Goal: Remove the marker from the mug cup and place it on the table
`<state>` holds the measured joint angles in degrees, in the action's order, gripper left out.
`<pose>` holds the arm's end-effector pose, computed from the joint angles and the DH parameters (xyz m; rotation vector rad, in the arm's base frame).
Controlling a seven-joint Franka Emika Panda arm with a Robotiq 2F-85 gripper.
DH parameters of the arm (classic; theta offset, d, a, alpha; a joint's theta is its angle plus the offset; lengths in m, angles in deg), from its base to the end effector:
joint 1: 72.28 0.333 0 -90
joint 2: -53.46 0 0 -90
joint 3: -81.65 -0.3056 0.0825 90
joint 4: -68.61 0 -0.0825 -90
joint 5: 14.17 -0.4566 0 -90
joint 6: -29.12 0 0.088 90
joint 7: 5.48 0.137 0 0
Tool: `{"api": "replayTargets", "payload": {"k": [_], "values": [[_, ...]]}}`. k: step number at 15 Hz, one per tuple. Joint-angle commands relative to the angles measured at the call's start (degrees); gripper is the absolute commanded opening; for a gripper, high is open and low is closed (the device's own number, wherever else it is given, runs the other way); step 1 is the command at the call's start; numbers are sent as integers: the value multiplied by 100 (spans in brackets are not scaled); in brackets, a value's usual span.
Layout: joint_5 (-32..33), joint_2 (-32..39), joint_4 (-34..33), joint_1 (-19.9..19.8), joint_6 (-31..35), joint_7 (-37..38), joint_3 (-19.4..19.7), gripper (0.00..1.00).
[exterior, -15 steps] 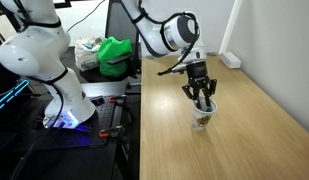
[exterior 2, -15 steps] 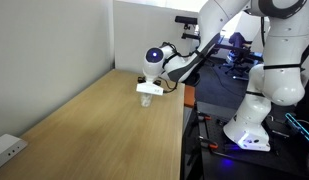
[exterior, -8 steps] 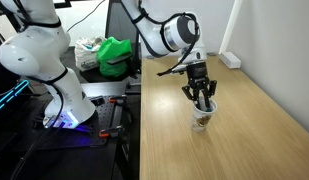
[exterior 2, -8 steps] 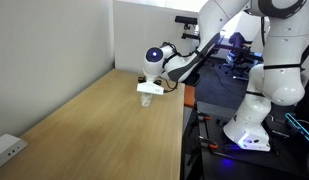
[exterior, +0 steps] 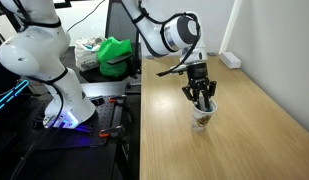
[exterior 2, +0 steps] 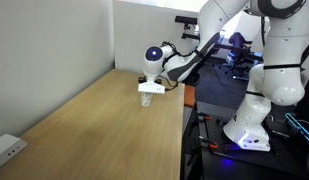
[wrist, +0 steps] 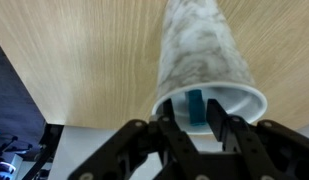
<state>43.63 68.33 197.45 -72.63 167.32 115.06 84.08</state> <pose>0.5773 -0.0510 0.1507 2.0851 -1.6505 0.6778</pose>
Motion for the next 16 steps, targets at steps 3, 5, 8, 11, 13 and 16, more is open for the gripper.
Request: {"api": "replayTargets", "payload": {"k": [3,5,8,11,13,16], "values": [[-230,-67,-20,-16,21,-405,56,40],[-253,-57,-41,-17,13,-468,71,39],[-291,-38,-84,-17,5,-534,83,38],[-325,-23,-118,-6,-6,-623,86,37],[-333,-5,-150,4,-16,-649,85,37],[-356,23,-186,8,-14,-720,81,38]]}}
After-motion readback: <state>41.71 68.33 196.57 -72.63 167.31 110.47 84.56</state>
